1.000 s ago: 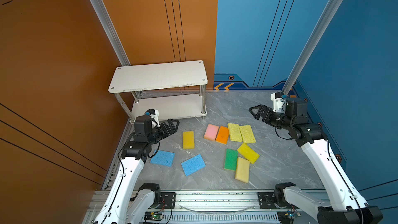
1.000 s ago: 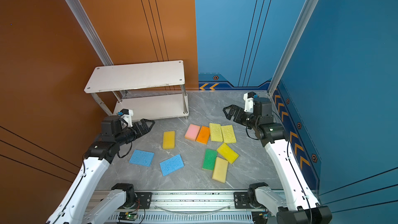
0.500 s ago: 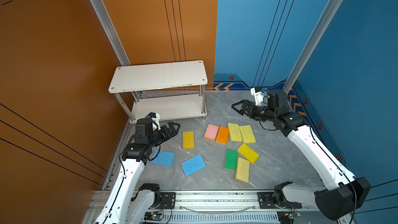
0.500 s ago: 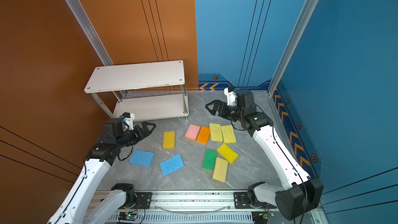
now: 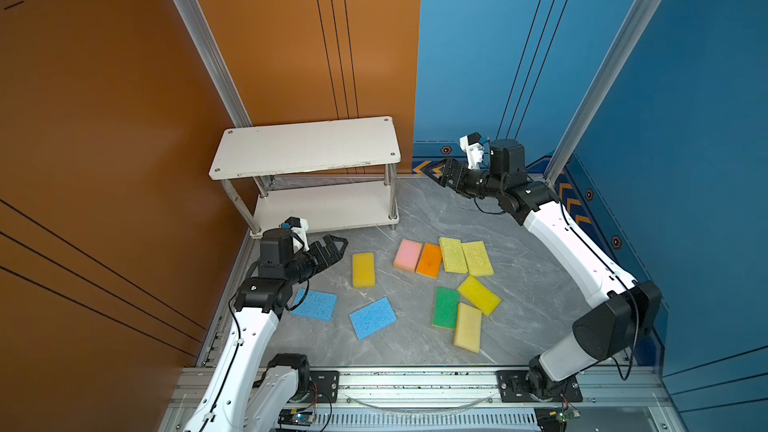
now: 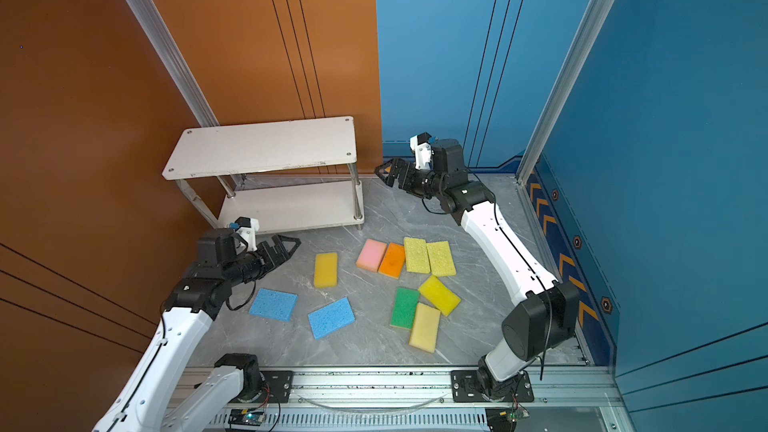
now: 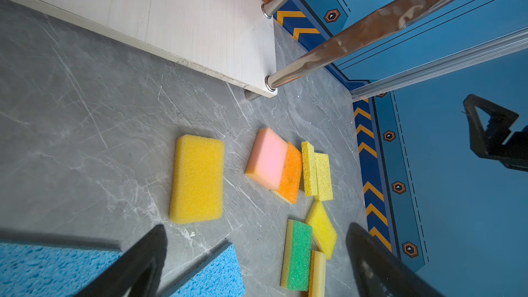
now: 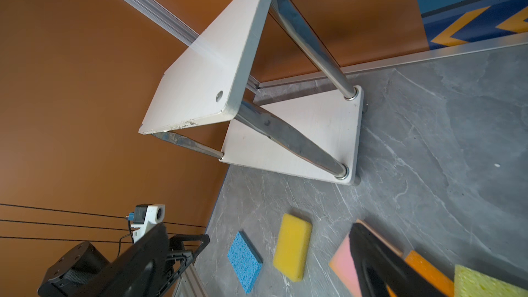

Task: Place and organize the cleaning sponges onto the shelf
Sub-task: 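Reach the right gripper to the white shelf's top board and grasp its end, then drag the shelf with the right gripper toward the middle of the table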

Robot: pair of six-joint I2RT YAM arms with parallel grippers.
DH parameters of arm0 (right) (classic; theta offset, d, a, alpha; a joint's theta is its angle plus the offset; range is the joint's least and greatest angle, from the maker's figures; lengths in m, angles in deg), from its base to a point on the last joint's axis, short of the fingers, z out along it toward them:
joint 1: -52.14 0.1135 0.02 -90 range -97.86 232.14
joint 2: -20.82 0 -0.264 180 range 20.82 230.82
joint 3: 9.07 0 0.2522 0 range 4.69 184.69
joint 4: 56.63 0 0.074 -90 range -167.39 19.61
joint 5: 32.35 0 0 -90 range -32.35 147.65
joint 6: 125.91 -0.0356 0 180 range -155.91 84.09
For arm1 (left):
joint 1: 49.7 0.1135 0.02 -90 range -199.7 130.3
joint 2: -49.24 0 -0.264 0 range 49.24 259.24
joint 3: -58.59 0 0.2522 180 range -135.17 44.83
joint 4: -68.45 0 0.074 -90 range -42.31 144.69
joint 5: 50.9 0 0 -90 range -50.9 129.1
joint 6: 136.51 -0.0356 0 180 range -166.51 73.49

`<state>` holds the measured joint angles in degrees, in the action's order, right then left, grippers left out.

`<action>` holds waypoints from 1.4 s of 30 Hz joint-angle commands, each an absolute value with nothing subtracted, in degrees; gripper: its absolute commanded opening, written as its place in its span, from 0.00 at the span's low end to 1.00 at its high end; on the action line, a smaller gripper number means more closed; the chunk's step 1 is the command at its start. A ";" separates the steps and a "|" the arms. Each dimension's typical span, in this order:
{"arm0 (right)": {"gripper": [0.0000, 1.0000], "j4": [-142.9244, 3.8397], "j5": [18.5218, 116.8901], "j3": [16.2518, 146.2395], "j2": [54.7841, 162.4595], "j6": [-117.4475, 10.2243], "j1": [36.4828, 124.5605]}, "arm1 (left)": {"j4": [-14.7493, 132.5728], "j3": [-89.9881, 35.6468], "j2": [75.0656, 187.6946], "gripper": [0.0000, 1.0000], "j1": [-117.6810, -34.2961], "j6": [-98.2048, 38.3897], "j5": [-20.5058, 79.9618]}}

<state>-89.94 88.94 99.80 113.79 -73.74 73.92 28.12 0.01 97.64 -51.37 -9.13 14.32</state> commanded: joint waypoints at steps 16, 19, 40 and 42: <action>0.96 -88.17 91.65 127.30 137.89 -78.08 76.84 | 27.60 2.24 93.97 0.98 -48.99 -9.39 11.55; 0.95 -88.14 91.84 130.90 141.54 -78.91 77.57 | 27.62 2.43 93.97 0.98 -48.74 -9.41 10.90; 0.74 -81.72 94.56 143.85 153.13 -87.67 78.77 | 24.29 2.16 91.89 0.98 -45.97 -11.80 10.14; 0.74 -81.14 93.97 144.85 153.88 -88.66 78.68 | 23.58 1.67 91.73 0.98 -45.75 -12.53 10.65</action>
<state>-84.48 93.12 142.25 152.63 -85.98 78.51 26.03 3.36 92.39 -46.26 -10.24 10.32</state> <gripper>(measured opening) 0.739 0.979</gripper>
